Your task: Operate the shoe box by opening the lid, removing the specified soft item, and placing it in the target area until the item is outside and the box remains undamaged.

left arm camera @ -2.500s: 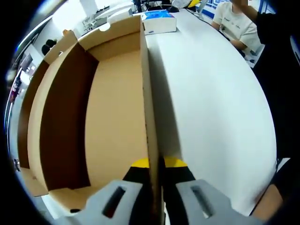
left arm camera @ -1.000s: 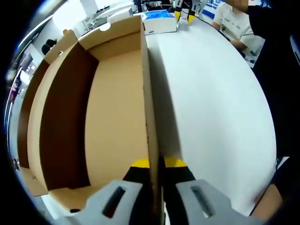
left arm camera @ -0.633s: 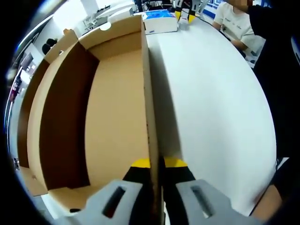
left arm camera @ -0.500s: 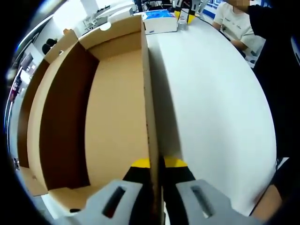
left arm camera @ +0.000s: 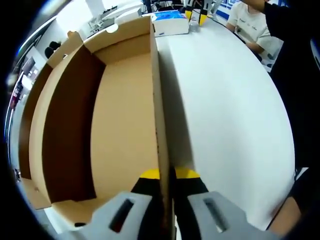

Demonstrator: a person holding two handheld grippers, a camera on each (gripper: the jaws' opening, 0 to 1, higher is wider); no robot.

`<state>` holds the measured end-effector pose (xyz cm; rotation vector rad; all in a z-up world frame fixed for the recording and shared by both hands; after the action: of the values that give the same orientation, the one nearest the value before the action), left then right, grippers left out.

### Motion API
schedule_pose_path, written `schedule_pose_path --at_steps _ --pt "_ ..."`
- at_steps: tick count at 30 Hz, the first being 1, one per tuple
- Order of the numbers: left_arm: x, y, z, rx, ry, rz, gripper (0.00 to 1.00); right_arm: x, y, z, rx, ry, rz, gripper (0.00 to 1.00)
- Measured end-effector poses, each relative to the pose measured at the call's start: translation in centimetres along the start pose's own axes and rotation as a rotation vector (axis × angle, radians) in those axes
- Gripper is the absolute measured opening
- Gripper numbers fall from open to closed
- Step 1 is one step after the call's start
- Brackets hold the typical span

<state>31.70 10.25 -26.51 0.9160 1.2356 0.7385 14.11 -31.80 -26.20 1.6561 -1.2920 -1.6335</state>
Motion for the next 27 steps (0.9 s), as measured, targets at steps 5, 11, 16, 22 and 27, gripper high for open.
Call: schedule_pose_path --at_steps 5,11,16,22,27 --pt "0.0 0.0 0.0 0.000 0.001 0.000 0.03 -0.3 -0.1 -0.2 -0.037 0.051 0.016 0.20" --pt "0.0 0.0 0.0 0.000 0.000 0.000 0.03 -0.4 -0.2 -0.4 -0.044 0.071 0.012 0.20" --pt "0.0 0.0 0.0 0.001 0.002 0.001 0.03 -0.3 -0.1 -0.3 -0.039 0.064 0.019 0.21" --pt "0.0 0.0 0.1 0.001 0.003 0.001 0.03 -0.2 0.4 -0.6 -0.001 0.029 0.003 0.21" --pt "0.0 0.1 0.1 0.001 0.005 0.001 0.03 -0.8 1.3 -0.3 0.017 0.007 -0.021 0.22"
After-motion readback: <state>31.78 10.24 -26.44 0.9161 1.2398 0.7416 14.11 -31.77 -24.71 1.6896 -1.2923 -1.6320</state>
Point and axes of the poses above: the point that each gripper's makers call its tool centre point, and the gripper's own axes: y roughly backward along the fingers, z roughly to its left, x roughly out of its underside, the point moved 8 cm from there along y, roughly backward along the fingers, and after that the axes turned 8 degrees about -z, right-handed, at the moved point
